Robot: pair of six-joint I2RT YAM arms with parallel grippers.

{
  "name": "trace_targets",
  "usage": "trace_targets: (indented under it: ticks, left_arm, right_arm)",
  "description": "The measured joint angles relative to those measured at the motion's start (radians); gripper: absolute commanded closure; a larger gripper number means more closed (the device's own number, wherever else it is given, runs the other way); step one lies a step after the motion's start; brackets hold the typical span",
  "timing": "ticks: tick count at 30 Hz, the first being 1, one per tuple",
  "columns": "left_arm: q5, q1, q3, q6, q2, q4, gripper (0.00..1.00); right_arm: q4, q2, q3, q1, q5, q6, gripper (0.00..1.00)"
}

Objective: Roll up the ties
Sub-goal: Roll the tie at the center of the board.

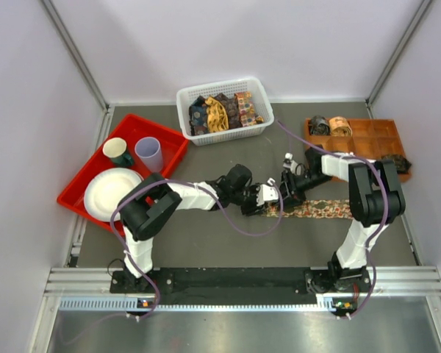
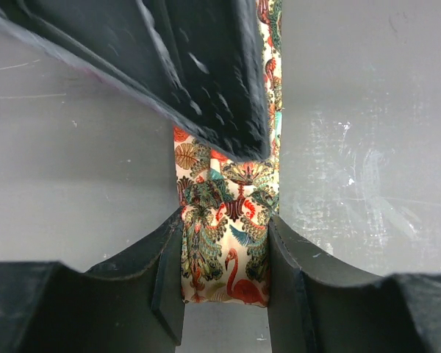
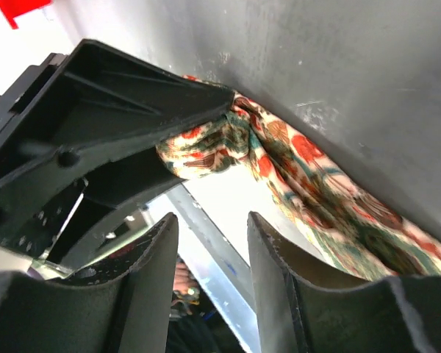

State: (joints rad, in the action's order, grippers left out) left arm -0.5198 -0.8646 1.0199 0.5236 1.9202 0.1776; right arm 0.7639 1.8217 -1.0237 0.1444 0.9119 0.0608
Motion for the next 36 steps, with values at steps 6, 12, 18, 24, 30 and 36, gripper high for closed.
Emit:
trace_targets:
  ticks: [6,12,18,24,30,36]
  left_arm:
    - [0.029,-0.018,0.025,0.042,0.000,-0.054,0.68]
    - [0.051,-0.030,0.041,0.071,0.000,-0.086,0.67]
    - [0.060,-0.032,0.055,0.062,0.003,-0.109,0.67]
    - [0.061,-0.034,0.060,0.064,0.004,-0.119,0.63]
    - [0.060,-0.034,0.061,0.070,0.004,-0.121,0.43]
    - [0.028,-0.032,0.021,0.025,-0.006,-0.064,0.28]
  right_arm:
    - [-0.133,0.006,0.052,0.027,0.064,0.092,0.56]
    - [-0.267,0.006,0.056,0.056,0.083,0.173,0.56]
    - [-0.293,0.021,0.082,0.091,0.071,0.193,0.61]
    - [-0.333,0.031,0.100,0.107,0.065,0.215,1.00]
    - [-0.330,0.033,0.100,0.106,0.061,0.209,1.00]
    - [-0.323,0.042,0.100,0.104,0.043,0.204,1.00]
